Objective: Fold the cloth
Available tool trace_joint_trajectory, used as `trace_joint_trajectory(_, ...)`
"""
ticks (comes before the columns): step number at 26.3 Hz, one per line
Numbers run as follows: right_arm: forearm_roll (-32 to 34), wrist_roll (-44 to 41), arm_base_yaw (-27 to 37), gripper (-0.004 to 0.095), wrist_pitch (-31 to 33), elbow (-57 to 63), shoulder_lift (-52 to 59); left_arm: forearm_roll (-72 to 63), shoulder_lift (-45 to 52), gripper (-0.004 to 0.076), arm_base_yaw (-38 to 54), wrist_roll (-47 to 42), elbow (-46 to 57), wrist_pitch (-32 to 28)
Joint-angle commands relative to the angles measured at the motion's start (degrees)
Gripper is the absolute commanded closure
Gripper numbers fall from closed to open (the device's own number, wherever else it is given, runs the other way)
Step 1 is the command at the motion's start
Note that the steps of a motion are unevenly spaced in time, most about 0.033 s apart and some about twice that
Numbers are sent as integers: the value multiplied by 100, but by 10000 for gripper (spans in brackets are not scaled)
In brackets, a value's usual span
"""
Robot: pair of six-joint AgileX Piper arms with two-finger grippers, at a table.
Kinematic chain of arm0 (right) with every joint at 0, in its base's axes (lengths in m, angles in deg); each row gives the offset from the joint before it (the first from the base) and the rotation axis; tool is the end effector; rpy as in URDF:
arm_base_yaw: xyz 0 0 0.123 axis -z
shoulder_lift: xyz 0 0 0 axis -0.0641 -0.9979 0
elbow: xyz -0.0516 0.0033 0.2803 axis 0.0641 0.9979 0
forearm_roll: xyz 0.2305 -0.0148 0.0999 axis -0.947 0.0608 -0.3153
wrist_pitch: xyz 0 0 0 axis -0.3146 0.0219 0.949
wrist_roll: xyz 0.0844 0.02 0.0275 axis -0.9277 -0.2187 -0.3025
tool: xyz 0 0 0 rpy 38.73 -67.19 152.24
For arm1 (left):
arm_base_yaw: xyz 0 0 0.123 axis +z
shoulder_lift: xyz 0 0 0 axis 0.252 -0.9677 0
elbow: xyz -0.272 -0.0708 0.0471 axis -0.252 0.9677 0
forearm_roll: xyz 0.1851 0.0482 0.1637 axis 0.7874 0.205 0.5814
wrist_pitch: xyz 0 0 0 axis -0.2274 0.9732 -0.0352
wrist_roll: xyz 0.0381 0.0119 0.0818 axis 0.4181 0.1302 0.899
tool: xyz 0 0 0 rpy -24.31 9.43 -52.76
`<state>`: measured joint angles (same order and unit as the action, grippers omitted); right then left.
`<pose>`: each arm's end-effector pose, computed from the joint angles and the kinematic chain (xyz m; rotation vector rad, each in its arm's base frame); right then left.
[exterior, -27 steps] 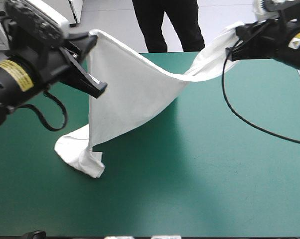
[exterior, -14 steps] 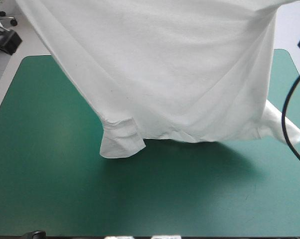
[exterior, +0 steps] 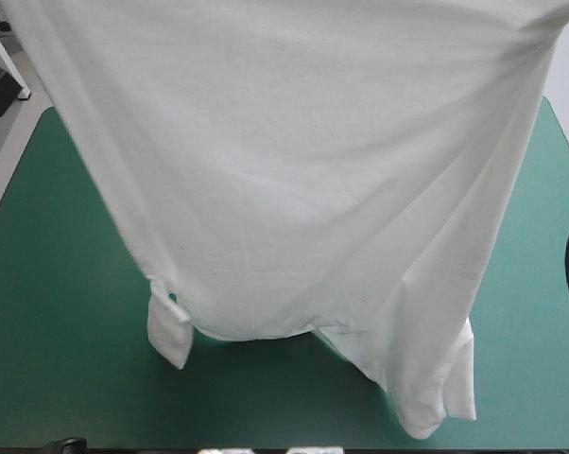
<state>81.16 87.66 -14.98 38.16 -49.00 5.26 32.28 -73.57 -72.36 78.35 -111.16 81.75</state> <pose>0.0588 0.0232 0.6720 -0.2502 1.2250 0.2191 0.0807 -0.0599 0.6861 0.5615 1.0506 -0.1306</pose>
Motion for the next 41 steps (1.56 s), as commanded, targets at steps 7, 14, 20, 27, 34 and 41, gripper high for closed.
trace_joint_trajectory(7,98,8,34,925,-1184,-84,-333,1876,-239,733,-35,-885,-86,-1036)
trace_joint_trajectory(14,101,8,34,925,-2714,-94,-887,2704,-700,733,-35,-1262,-95,-2493)
trace_joint_trajectory(20,99,-169,34,925,-3726,-228,-1518,3174,-1373,732,1542,-3399,-95,-3755)
trace_joint_trajectory(27,367,-329,344,925,-3799,-1438,-2724,831,-2302,732,3835,-4141,-95,-5725)
trace_joint_trajectory(34,162,-530,699,925,-3295,-1593,-3448,831,-3101,732,4368,-4986,-84,-5648)
trace_joint_trajectory(41,-221,-142,728,925,-2149,-583,-3409,758,-2816,732,4345,-5005,1257,-5166)
